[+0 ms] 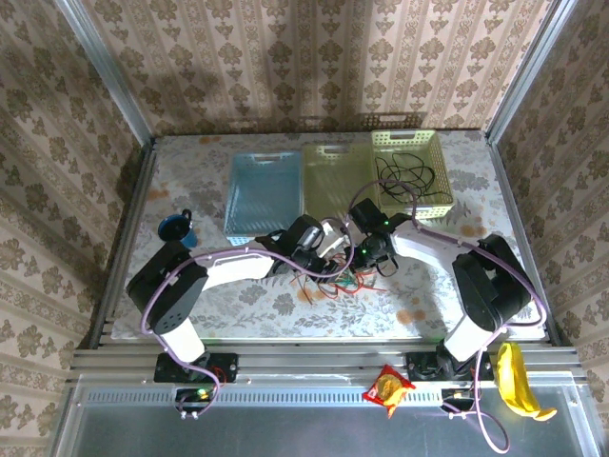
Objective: Untangle the cables
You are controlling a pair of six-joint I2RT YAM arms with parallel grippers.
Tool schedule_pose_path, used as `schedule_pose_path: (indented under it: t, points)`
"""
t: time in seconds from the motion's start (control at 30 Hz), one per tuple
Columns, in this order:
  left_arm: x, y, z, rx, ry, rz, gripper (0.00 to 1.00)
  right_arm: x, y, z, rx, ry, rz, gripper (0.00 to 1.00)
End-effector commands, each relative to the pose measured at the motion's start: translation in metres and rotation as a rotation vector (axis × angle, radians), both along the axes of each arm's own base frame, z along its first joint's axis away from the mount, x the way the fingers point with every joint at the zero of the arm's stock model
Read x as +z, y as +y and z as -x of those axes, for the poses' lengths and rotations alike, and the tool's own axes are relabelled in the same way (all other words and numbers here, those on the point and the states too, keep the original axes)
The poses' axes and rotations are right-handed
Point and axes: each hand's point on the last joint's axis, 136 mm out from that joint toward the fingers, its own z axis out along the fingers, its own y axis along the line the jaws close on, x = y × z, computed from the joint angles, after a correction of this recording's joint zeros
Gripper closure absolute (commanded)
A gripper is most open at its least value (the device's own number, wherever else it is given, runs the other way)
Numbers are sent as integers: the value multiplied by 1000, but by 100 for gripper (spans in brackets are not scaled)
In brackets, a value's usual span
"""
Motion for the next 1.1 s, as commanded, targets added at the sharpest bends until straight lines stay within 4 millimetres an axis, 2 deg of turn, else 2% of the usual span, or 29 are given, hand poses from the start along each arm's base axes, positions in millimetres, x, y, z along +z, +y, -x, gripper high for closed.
schedule_pose_path:
  t: [0.0, 0.07, 0.17, 0.2, 0.3, 0.33, 0.4, 0.57, 0.77, 0.87, 1.07]
  points:
    - [-14, 6, 5, -27, -2, -46, 30, 4, 1, 8, 16, 19, -17, 85]
    - [-15, 7, 5, -25, -1, -48, 30, 1, 4, 9, 24, 34, -23, 77]
    - [-17, 7, 5, -21, 2, -44, 30, -5, 5, 8, 24, 59, -12, 76]
    - [-17, 7, 5, -18, 1, -43, 30, -7, 5, 8, 23, 69, -6, 78]
    - [-19, 9, 5, -11, 3, -48, 30, -8, 4, 8, 19, 73, -2, 91]
    - [-20, 10, 6, -11, 4, -51, 30, -6, 3, 6, 12, 57, 0, 96]
    - [-24, 13, 6, -4, 5, -59, 31, 4, 1, 3, -2, 18, -11, 98]
    - [-41, 21, 9, -2, 21, -99, 31, 56, -9, -11, -67, -123, -88, 100]
    - [-64, 29, 18, 4, 74, -133, 31, 139, -27, -31, -193, -323, -253, 100]
    - [-72, 32, 20, 13, 90, -139, 31, 175, -44, -39, -262, -439, -277, 100]
    - [-74, 32, 20, 27, 94, -135, 31, 238, -93, -51, -438, -693, -253, 100]
